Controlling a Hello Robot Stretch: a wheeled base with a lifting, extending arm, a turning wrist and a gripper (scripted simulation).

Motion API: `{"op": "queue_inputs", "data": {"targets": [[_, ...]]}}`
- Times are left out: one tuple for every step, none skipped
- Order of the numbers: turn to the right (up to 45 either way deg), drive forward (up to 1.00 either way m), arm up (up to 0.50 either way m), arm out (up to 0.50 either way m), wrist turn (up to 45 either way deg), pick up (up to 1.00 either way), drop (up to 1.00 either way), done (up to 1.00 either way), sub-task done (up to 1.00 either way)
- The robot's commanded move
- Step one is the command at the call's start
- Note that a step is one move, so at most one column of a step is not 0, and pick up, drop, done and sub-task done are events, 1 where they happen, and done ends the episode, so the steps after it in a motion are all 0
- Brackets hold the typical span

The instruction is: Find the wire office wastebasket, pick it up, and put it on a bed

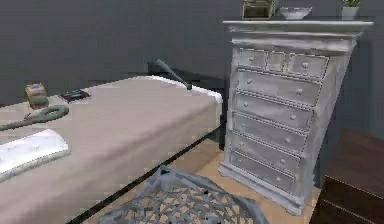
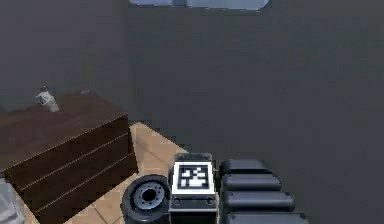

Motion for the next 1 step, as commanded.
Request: {"op": "queue_inputs", "data": {"targets": [[0.0,0.95,0.00,0.00,0.0,0.00,0.00,0.00,0.00]]}}
